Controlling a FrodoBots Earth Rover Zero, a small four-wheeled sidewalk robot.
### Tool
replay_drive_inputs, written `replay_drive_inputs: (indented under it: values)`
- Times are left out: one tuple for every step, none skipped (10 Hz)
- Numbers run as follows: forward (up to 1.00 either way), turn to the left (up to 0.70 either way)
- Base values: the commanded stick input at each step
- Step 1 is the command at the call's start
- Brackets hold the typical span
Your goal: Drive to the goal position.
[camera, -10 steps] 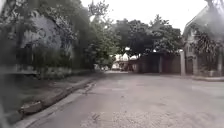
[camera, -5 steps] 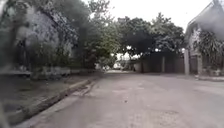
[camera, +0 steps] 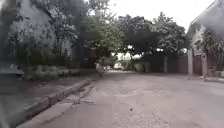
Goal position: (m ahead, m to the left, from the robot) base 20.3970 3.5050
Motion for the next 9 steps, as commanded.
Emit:
replay_drive_inputs:
  values:
    - [0.67,0.00]
    - [0.67,0.00]
    - [0.70,0.00]
    - [0.70,0.00]
    - [0.70,0.00]
    - [0.70,0.00]
    - [0.70,0.00]
    - [0.70,0.00]
    - [0.70,-0.10]
